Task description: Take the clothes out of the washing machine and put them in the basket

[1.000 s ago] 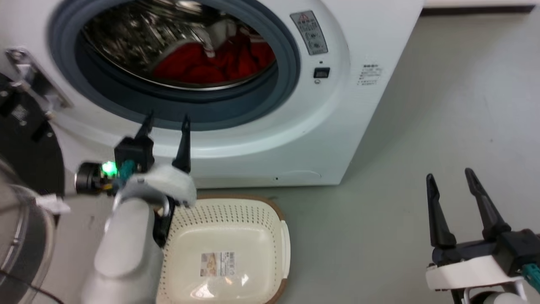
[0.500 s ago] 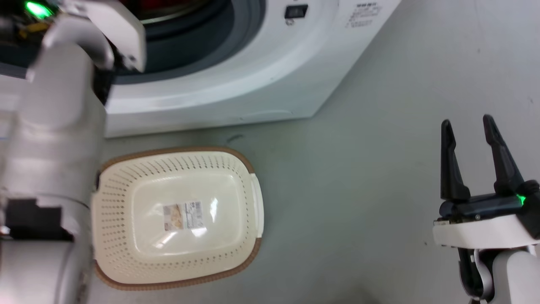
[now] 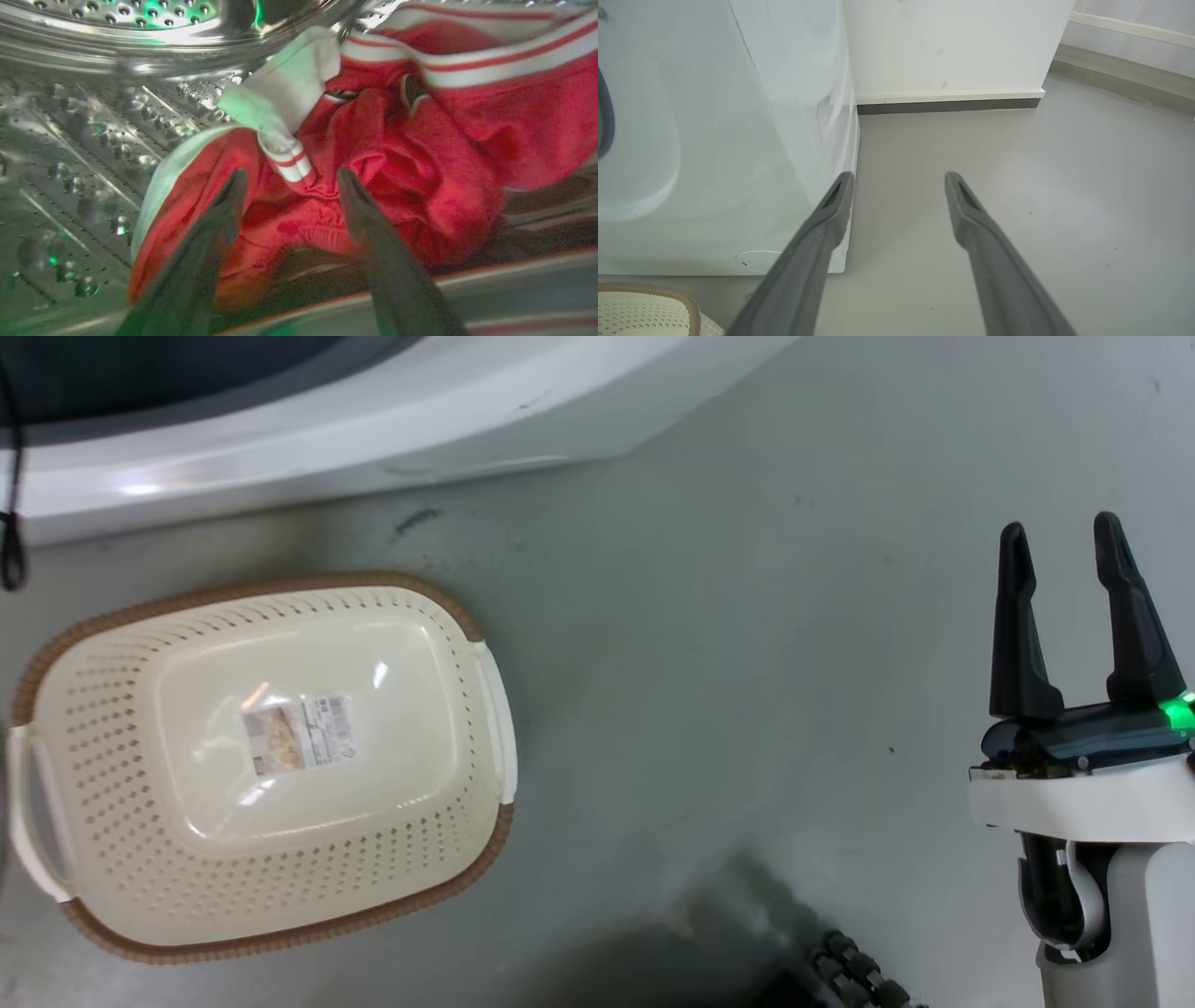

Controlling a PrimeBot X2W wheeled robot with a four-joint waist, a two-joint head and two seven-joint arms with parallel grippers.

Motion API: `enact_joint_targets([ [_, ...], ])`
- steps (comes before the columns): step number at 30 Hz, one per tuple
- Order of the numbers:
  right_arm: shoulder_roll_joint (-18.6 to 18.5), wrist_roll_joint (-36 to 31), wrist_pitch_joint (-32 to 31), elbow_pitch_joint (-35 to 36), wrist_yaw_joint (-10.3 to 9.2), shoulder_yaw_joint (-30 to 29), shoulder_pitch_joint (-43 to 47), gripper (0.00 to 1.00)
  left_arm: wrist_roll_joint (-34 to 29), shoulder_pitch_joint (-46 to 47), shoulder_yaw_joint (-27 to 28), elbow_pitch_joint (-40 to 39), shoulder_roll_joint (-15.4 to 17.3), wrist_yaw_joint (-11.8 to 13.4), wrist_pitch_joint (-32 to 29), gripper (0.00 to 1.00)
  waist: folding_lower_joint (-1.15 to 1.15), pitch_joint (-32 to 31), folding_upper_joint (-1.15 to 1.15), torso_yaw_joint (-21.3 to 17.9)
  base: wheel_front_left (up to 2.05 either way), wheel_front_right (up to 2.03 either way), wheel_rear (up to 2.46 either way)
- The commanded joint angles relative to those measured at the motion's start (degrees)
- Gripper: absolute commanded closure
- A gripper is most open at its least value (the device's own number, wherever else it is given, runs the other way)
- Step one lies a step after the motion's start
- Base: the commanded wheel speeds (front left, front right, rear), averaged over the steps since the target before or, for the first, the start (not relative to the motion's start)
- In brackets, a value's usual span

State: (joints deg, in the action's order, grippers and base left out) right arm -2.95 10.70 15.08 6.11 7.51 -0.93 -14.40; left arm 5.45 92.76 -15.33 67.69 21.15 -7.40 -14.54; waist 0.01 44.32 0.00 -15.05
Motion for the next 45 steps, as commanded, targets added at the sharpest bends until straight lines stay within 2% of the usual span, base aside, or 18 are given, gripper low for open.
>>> enact_joint_targets([
  [1,0.14,0.44,0.14,0.34,-0.04,0.03,-1.04,0.00,0.50,1.50,-0.71,0.48,0.91,0.00,-1.42,0.00,-0.01,2.73,0.00,-1.70,0.00,0.00,0.00],
  [5,0.13,1.69,0.14,0.72,-0.04,-0.12,-1.21,0.00,0.74,5.17,-4.67,1.62,3.21,0.00,-8.02,0.00,-0.01,4.78,0.00,-2.45,0.00,0.00,0.00],
  [10,0.12,2.70,0.14,0.97,-0.04,-0.04,-1.28,0.00,2.41,7.56,-6.30,2.68,4.77,-0.01,-13.83,0.00,-0.01,6.51,0.00,-2.88,0.00,0.00,0.00],
  [16,0.11,3.19,0.14,1.46,-0.04,-0.57,-1.21,0.00,2.70,4.36,-6.75,2.76,3.22,2.30,-15.98,0.00,-0.01,7.69,0.00,-2.81,0.00,0.00,0.00],
  [21,0.11,3.25,0.14,1.41,-0.04,-1.07,-1.42,0.00,2.63,3.74,-7.61,0.98,3.00,2.83,-17.71,0.00,-0.01,8.19,0.00,-2.47,0.00,0.00,0.00],
  [23,0.12,3.09,0.14,1.23,-0.04,-1.14,-1.53,0.00,2.74,4.10,-7.79,-0.49,2.94,3.01,-17.97,1.00,-0.01,8.16,0.00,-2.31,0.00,0.00,0.00],
  [31,0.12,2.70,0.14,1.01,-0.04,-1.26,-1.61,0.00,3.22,3.65,-7.93,-7.12,3.62,4.45,-17.21,1.00,-0.01,7.00,0.00,-2.05,0.00,0.00,0.00],
  [37,0.12,1.89,0.14,0.51,-0.04,-1.40,-0.97,0.00,4.53,-1.68,-7.59,-14.74,4.43,5.30,-14.31,1.00,-0.01,3.69,0.00,-1.02,0.00,0.00,0.00],
  [45,0.12,-0.39,0.14,0.00,-0.04,-1.94,-0.15,0.00,7.82,-9.27,-6.38,-20.09,3.97,4.41,-8.22,1.00,-0.01,-1.35,0.00,1.76,0.00,0.00,0.00],
])
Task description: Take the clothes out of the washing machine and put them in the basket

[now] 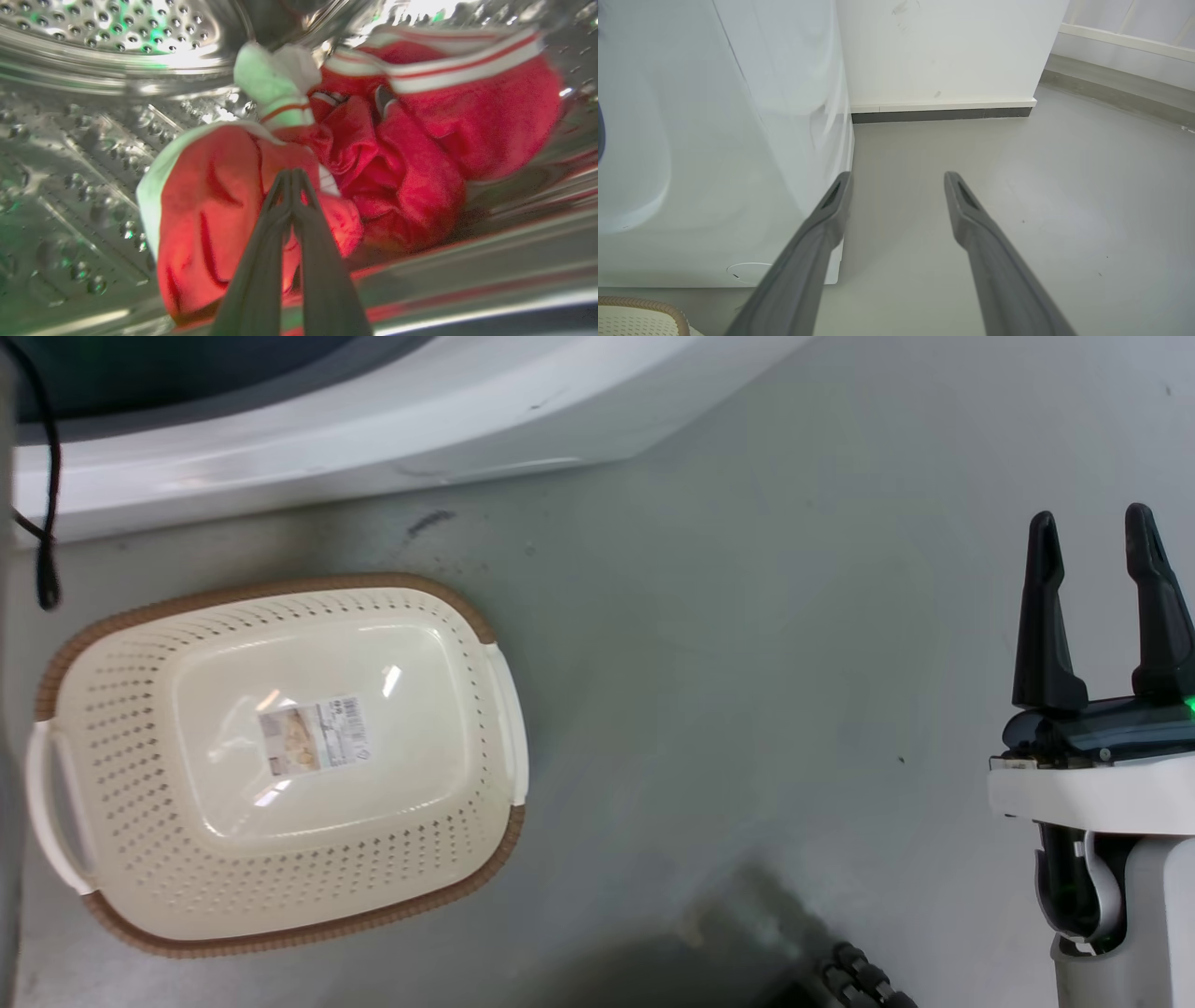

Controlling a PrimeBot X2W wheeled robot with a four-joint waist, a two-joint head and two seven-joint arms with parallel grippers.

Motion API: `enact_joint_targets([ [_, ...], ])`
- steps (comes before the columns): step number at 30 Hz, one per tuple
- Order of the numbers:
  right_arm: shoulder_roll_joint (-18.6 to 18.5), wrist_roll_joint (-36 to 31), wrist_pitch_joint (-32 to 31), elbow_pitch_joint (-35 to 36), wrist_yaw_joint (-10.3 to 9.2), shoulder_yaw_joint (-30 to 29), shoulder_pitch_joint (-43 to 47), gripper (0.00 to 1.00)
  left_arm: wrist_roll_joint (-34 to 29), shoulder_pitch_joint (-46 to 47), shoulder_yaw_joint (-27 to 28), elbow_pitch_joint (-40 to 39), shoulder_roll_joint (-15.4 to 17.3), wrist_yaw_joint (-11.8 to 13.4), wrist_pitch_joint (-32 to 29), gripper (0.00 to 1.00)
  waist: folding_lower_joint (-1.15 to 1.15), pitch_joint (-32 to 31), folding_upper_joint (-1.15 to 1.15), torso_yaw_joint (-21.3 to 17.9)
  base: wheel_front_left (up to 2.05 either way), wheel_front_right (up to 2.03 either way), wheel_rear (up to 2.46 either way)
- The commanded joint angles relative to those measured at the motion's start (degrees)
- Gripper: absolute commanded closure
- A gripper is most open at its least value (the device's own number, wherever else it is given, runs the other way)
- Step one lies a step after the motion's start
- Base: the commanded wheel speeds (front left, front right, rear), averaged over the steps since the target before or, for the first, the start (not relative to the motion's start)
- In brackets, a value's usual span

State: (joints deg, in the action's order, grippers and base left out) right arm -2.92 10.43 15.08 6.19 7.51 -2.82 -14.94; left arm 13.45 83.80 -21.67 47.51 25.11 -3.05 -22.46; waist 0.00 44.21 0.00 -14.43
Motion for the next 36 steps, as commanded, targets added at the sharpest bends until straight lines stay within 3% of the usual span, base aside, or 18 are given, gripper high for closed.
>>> enact_joint_targets([
  [1,0.08,-0.45,0.14,-0.12,-0.04,-0.07,0.48,0.00,0.65,-1.27,0.36,-0.56,-0.27,-0.03,1.07,1.00,0.00,-1.99,0.00,1.59,0.00,0.00,0.00],
  [18,0.06,-4.74,0.14,-1.93,-0.04,-0.01,2.42,0.00,6.08,-13.26,-1.58,4.14,-5.26,-3.82,20.01,1.00,0.00,-11.52,0.00,6.32,0.00,0.00,0.00],
  [28,0.07,-6.02,0.14,-2.58,-0.04,0.18,4.72,0.00,8.89,-18.94,-3.57,7.45,-7.17,-4.27,30.34,1.00,0.00,-17.25,0.00,8.24,0.00,0.00,0.00],
  [36,0.07,-7.13,0.14,-3.31,-0.04,0.74,7.74,0.00,10.89,-23.75,-6.10,5.47,-7.60,-4.35,35.76,1.00,0.00,-23.34,0.00,10.20,0.00,0.00,0.00],
])
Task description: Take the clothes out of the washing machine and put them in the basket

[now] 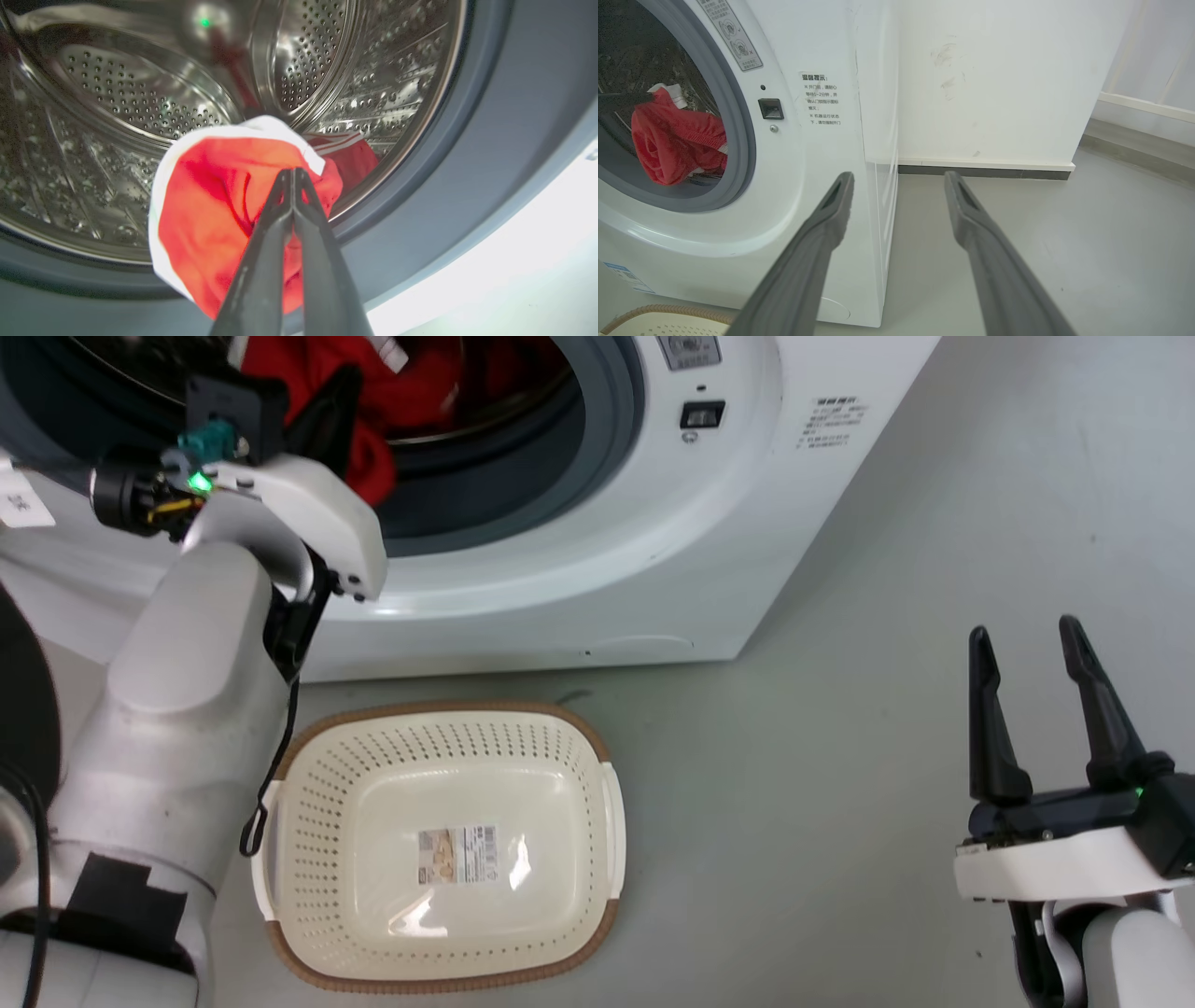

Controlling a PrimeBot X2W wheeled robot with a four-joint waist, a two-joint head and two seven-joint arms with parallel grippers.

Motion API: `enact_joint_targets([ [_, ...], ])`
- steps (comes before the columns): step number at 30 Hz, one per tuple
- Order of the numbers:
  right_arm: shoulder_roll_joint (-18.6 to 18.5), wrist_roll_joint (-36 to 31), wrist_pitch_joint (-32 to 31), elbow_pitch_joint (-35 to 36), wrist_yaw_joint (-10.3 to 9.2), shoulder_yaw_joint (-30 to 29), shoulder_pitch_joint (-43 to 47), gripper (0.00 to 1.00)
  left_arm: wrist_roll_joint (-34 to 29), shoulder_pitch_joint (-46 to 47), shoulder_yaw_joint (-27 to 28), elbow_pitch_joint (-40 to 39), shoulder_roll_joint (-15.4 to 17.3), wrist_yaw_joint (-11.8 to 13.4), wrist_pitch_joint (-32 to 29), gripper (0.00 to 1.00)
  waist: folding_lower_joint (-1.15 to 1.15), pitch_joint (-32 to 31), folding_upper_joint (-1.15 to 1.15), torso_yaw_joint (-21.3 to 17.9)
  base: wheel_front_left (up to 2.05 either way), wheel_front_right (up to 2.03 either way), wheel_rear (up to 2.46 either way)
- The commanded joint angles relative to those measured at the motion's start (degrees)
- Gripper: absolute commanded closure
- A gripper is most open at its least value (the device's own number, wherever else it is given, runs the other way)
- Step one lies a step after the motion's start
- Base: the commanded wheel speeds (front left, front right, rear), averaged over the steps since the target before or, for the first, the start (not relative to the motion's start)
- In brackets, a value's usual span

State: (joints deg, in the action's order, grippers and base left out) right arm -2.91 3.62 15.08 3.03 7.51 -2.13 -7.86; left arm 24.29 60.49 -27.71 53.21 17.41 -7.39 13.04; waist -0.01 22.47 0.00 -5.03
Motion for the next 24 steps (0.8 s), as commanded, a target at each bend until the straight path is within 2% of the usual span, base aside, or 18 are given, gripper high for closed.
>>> enact_joint_targets([
  [1,0.05,-0.33,0.14,-0.22,-0.04,0.05,1.06,0.00,0.13,-1.20,-0.37,-0.85,0.28,-0.01,0.63,1.00,0.01,-2.43,0.00,1.01,0.00,0.00,0.00],
  [8,0.05,-0.94,0.14,-0.63,-0.04,0.53,4.01,0.00,0.88,-7.23,-0.69,-7.32,1.83,0.01,1.86,1.00,0.01,-7.50,0.00,2.26,0.00,0.00,0.00],
  [12,0.05,-1.31,0.14,-0.80,-0.04,0.52,5.49,0.00,0.79,-10.93,-0.79,-12.87,2.88,0.90,1.95,1.00,0.01,-9.92,0.00,3.12,0.00,0.00,0.00],
  [16,0.05,-1.47,0.14,-0.95,-0.04,0.55,7.01,0.00,0.73,-14.30,-0.97,-19.79,3.90,2.43,1.29,1.00,0.01,-12.02,0.00,3.97,0.00,0.00,0.00],
  [24,0.05,-1.34,0.14,-1.73,-0.04,0.59,9.36,0.00,-0.12,-21.36,-1.16,-39.35,8.47,7.04,-4.70,1.00,0.01,-15.74,0.00,5.36,0.00,0.00,0.00],
])
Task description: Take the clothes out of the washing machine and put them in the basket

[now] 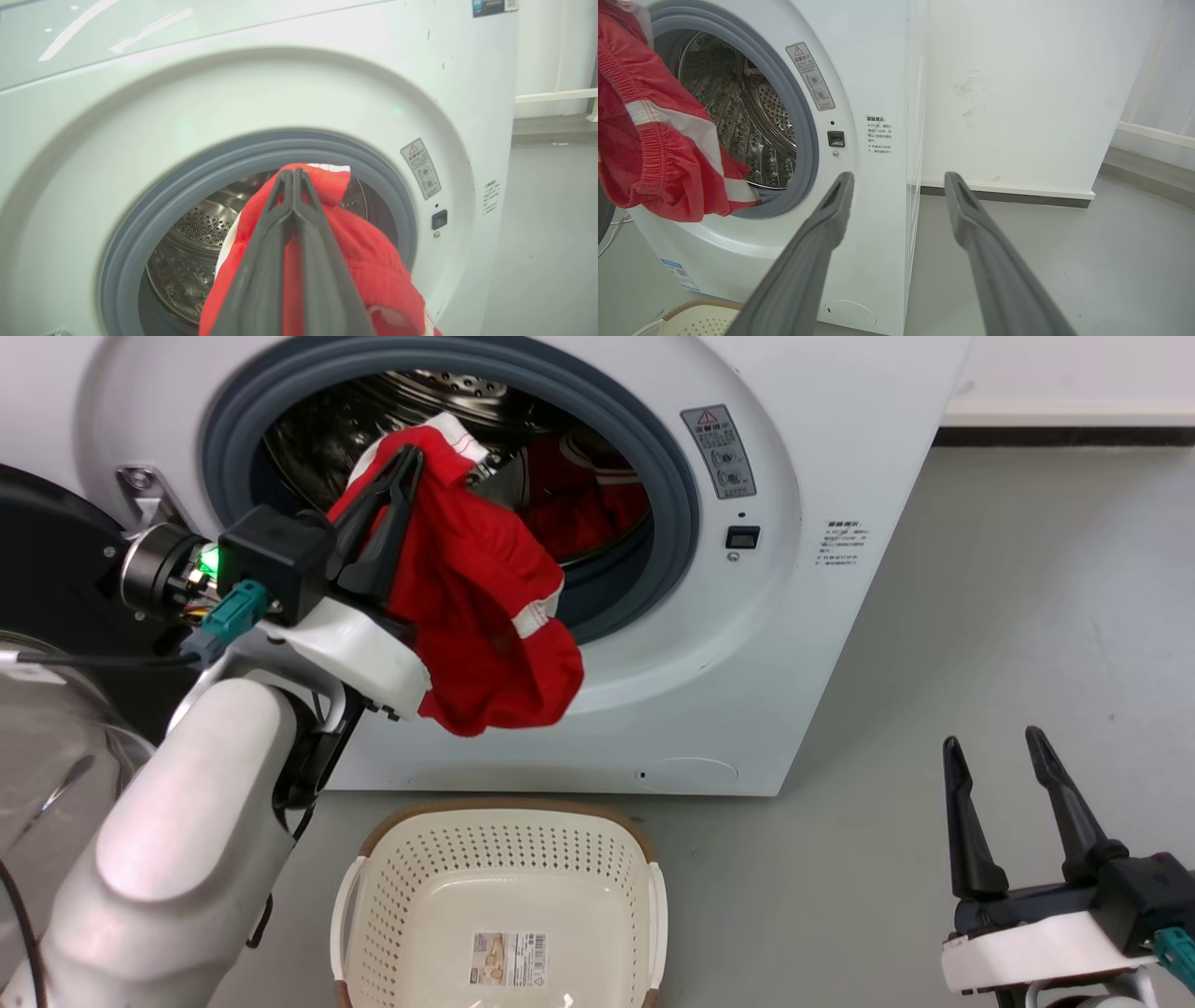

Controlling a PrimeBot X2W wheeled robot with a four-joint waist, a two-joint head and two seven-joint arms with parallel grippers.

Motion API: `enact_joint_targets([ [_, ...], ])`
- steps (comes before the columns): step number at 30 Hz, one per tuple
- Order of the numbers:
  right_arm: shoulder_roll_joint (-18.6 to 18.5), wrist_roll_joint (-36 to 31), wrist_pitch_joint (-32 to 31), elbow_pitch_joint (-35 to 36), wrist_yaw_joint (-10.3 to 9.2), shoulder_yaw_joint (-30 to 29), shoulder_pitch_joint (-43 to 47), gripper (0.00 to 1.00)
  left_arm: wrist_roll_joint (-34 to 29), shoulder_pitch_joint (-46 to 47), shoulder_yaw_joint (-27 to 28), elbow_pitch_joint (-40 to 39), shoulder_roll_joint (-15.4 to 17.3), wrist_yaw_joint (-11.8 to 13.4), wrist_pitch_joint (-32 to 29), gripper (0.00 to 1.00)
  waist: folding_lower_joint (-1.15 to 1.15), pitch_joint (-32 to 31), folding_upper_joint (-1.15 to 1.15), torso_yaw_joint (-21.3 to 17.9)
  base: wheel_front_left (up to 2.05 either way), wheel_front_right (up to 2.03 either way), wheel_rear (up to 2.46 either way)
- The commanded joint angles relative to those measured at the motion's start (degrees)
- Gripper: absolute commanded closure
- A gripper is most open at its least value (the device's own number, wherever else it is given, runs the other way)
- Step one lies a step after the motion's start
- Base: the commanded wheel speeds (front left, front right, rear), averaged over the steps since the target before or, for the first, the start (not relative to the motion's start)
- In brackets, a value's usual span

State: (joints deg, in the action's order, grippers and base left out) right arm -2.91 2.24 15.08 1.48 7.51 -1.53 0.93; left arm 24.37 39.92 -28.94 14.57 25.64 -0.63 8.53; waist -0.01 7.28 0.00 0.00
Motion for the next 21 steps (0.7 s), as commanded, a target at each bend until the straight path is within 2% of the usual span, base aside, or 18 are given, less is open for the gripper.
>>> enact_joint_targets([
  [1,0.05,0.11,0.14,-0.26,-0.04,0.05,0.76,0.00,-0.30,-1.52,0.19,-2.79,0.78,0.87,-0.95,1.00,0.01,-0.88,0.00,0.42,0.00,0.00,0.00],
  [7,0.05,0.42,0.14,-0.52,-0.04,0.41,1.97,0.00,-0.52,-5.92,0.49,-14.69,3.81,4.04,-5.39,1.00,0.01,-2.52,0.00,0.71,0.00,0.00,0.00],
  [12,0.05,0.70,0.14,-0.66,-0.04,0.49,2.65,0.00,-0.27,-10.10,0.08,-21.52,5.38,5.92,-7.92,1.00,0.01,-3.05,0.00,0.66,0.00,0.00,0.00],
  [17,0.05,0.68,0.14,-0.47,-0.04,0.39,2.44,0.00,0.70,-14.10,-0.96,-23.70,5.67,6.68,-9.07,1.00,0.01,-2.50,0.00,0.45,0.00,0.00,0.00],
  [21,0.05,0.58,0.14,-0.04,-0.04,0.35,1.18,0.00,1.71,-17.69,-1.88,-22.54,5.40,6.84,-8.62,1.00,0.01,-0.88,0.00,-0.01,0.00,0.00,0.00],
])
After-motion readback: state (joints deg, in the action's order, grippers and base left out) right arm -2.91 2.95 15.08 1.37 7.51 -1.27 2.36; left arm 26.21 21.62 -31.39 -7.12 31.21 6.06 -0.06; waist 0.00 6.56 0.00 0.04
